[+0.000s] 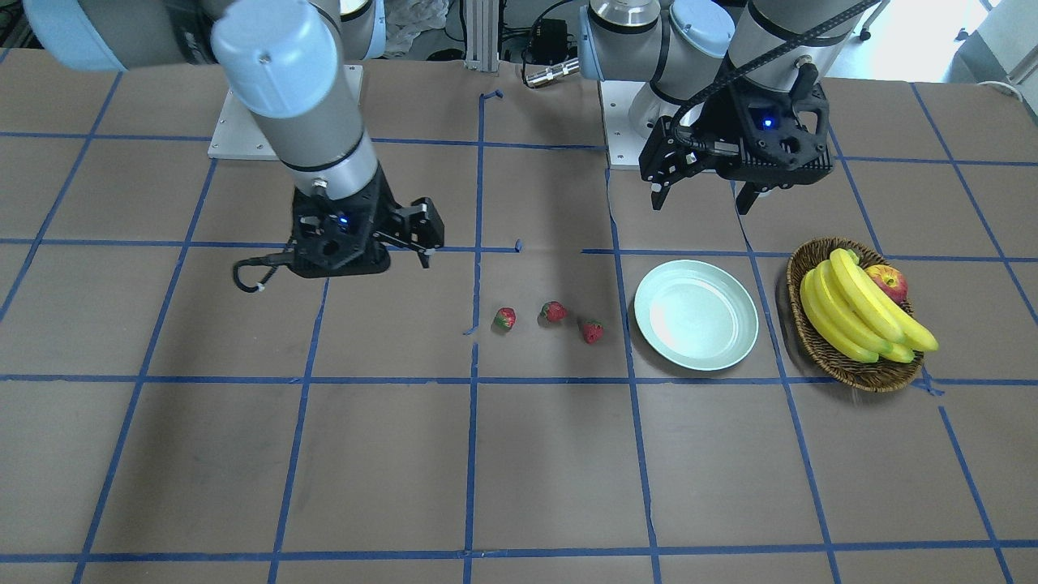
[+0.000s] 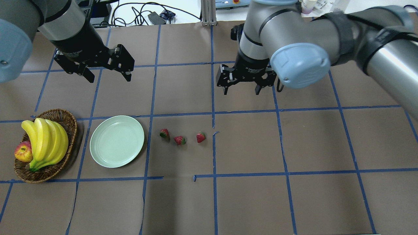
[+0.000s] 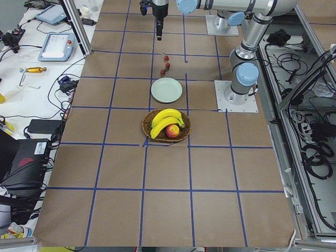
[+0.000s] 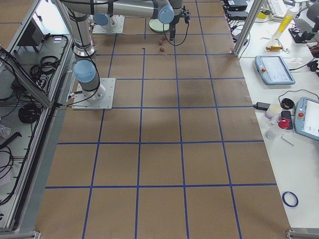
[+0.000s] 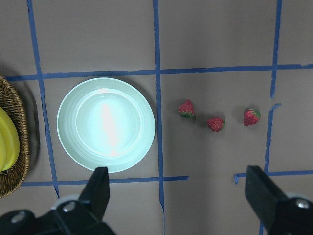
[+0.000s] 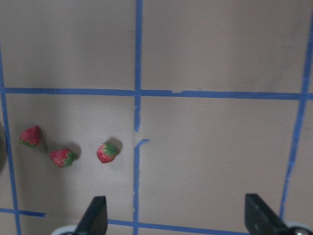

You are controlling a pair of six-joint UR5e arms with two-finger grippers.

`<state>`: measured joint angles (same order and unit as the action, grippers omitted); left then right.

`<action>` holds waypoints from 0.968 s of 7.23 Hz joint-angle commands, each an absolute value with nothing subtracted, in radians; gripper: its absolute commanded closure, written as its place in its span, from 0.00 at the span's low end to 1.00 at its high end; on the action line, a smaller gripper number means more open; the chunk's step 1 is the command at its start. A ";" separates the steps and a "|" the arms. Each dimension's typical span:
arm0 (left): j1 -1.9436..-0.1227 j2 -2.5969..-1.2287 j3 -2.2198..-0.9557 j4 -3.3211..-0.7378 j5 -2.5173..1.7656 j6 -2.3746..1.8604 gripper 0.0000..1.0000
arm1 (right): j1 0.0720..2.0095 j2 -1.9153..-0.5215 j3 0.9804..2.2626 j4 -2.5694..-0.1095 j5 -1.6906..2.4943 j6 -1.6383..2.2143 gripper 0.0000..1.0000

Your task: Collect all strawberries into plate

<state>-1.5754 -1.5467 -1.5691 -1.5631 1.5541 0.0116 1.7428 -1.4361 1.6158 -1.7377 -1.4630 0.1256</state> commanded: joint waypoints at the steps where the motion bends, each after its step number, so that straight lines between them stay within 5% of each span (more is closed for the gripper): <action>1: -1.575 -1.548 -1.574 -1.563 1.555 0.011 0.00 | 1.658 -1.529 1.589 -1.666 -1.537 0.040 0.00; 6: -1.577 -1.586 -1.621 -1.551 1.560 -0.025 0.00 | 1.629 -1.608 1.589 -1.575 -1.594 0.040 0.00; 7: -1.592 -1.615 -1.650 -1.522 1.560 -0.017 0.08 | 1.623 -1.608 1.591 -1.575 -1.592 0.040 0.00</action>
<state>-1.5803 -1.5851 -1.6211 -1.5461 1.5603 -0.0215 1.6291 -1.6059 1.5890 -1.5786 -1.5900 0.0407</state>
